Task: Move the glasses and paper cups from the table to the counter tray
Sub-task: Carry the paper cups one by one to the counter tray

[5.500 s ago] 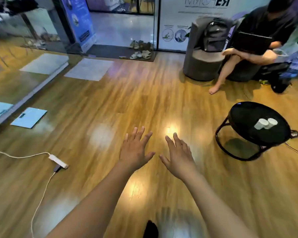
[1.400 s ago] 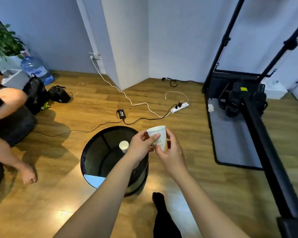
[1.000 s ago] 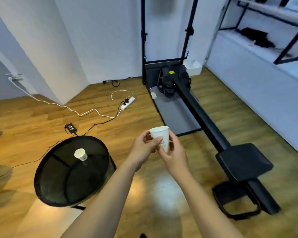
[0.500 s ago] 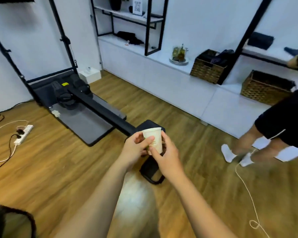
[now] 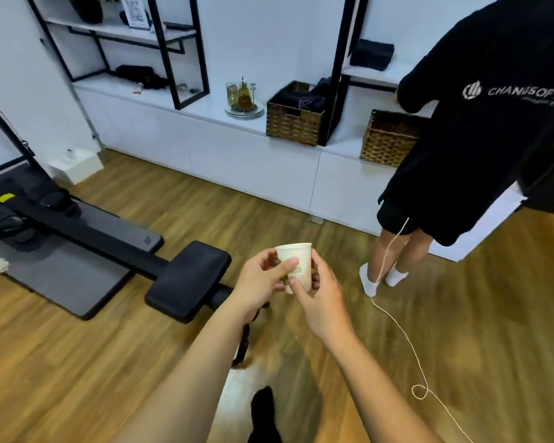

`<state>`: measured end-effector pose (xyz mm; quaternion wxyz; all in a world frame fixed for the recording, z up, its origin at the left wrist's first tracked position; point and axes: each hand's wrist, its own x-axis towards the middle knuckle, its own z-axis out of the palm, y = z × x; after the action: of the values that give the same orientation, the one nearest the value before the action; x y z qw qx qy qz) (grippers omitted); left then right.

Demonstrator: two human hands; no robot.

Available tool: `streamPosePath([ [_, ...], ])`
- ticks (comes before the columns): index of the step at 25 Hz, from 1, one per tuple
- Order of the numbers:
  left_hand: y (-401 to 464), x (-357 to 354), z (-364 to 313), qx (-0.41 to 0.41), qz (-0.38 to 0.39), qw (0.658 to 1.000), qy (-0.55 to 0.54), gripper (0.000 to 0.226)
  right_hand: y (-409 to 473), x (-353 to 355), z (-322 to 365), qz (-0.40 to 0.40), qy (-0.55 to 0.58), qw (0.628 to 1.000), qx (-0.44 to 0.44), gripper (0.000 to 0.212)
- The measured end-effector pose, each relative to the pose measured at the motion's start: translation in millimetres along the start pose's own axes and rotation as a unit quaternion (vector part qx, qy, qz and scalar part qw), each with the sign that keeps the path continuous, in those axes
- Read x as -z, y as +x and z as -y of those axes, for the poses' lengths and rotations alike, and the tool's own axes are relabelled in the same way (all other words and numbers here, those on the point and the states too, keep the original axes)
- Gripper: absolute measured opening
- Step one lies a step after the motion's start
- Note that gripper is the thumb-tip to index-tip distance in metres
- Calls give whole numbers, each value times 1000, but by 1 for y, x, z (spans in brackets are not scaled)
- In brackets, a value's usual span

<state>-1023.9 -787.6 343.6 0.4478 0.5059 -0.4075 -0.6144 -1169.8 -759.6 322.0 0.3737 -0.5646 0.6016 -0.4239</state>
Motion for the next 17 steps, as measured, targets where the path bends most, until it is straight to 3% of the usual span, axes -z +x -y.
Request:
streamPosePath([
  [7, 167, -32, -32, 7, 10, 1000, -25, 33, 167, 21, -13, -17, -40, 999, -8, 74],
  [17, 377, -18, -106, -3, -19, 999, -26, 33, 389, 3, -1, 11, -8, 1000, -12, 74],
])
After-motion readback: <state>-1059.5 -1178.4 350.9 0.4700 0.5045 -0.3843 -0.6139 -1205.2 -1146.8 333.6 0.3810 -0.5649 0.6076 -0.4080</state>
